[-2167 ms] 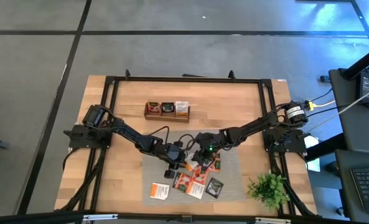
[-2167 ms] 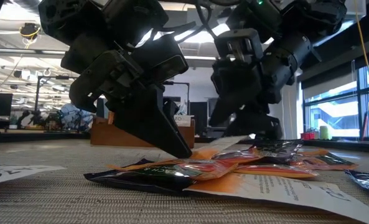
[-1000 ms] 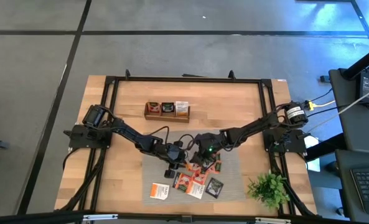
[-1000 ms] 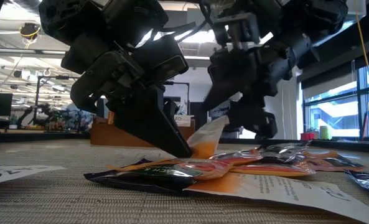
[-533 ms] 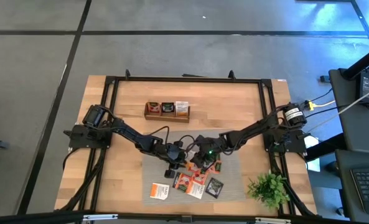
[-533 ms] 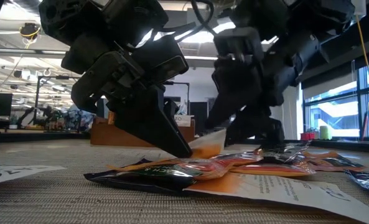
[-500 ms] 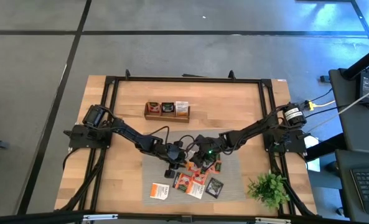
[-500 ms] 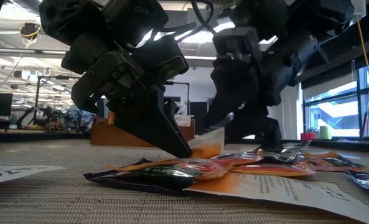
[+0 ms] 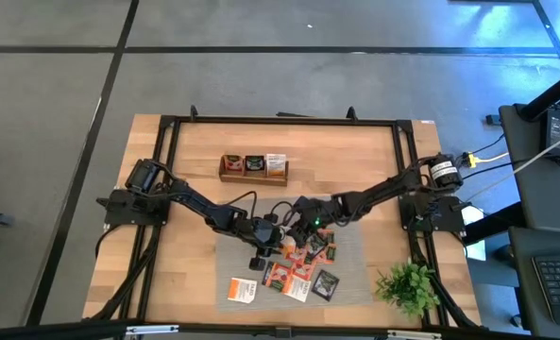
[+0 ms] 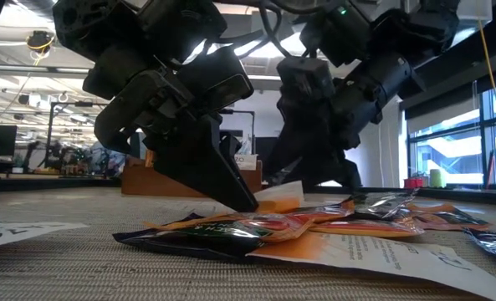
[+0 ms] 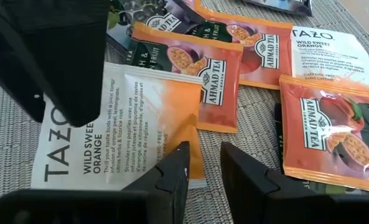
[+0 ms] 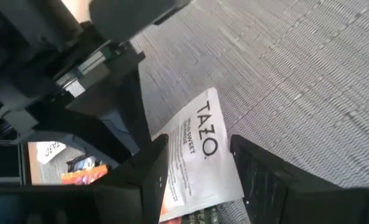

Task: Pick & Place Tea
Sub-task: Put the white orange tea bag into the right section of the wooden organizer

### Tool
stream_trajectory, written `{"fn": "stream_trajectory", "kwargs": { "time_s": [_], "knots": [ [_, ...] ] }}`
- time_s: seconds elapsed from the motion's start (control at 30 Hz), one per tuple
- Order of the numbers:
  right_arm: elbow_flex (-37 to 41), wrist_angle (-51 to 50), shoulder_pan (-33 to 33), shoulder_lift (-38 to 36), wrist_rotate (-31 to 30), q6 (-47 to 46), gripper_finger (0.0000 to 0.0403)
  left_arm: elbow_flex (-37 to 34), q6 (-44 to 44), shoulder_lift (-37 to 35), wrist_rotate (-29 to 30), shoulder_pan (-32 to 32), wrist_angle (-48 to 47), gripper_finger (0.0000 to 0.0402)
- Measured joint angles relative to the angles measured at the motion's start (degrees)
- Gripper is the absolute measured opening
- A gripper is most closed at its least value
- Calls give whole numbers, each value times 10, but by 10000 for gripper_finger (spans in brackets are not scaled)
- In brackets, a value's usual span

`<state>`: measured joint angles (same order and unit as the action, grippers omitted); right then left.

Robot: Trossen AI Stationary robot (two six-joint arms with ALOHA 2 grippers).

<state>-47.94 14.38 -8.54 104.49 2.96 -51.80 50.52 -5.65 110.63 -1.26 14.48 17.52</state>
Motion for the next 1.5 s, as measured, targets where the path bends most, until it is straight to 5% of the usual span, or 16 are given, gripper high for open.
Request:
{"fn": "stream_trajectory", "kwargs": {
  "time_s": [0.37,1.5],
  "knots": [
    [0,5,6,3,40,1,168,0,4,0,1,0,-1,88],
    [0,34,25,3,97,23,7,0,4,-1,-1,0,-7,88]
  ]
}}
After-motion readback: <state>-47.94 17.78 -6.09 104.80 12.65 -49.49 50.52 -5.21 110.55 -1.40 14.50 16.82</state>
